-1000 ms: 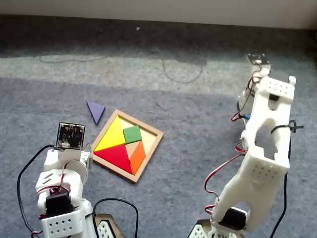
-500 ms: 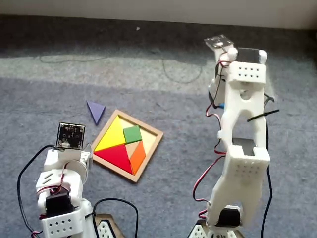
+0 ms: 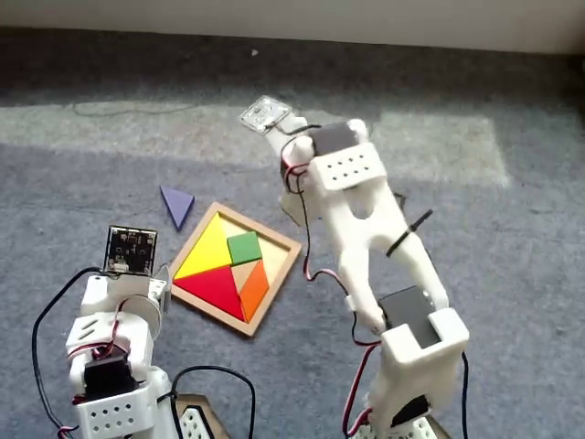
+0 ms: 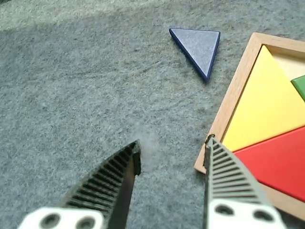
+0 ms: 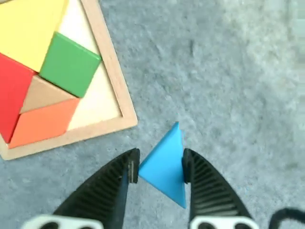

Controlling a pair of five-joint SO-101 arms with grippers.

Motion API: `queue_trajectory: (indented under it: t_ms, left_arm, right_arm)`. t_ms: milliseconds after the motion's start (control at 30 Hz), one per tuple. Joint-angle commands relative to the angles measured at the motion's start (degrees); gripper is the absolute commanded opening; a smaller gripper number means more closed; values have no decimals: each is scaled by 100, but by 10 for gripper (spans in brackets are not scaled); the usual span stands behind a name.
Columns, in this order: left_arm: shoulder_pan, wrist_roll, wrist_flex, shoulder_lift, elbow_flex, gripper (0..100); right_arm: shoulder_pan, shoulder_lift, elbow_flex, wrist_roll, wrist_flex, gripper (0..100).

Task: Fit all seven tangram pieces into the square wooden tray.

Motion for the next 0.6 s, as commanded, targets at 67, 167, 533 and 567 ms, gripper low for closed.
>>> queue_trajectory:
  t_ms: [67, 167, 533, 567]
  left_arm:
    - [-66, 26, 9, -75, -92, 230]
    - [-66, 26, 9, -75, -92, 230]
    - [-66, 26, 9, -75, -92, 230]
    - [-66, 26, 9, -75, -92, 230]
  right_arm:
    - [-620, -347, 787, 88, -1552, 105]
    - [-901, -347, 1156, 97, -2149, 105]
    - [-1402, -321, 1525, 105, -3310, 108]
    - [-1402, -321, 1525, 105, -3389, 109]
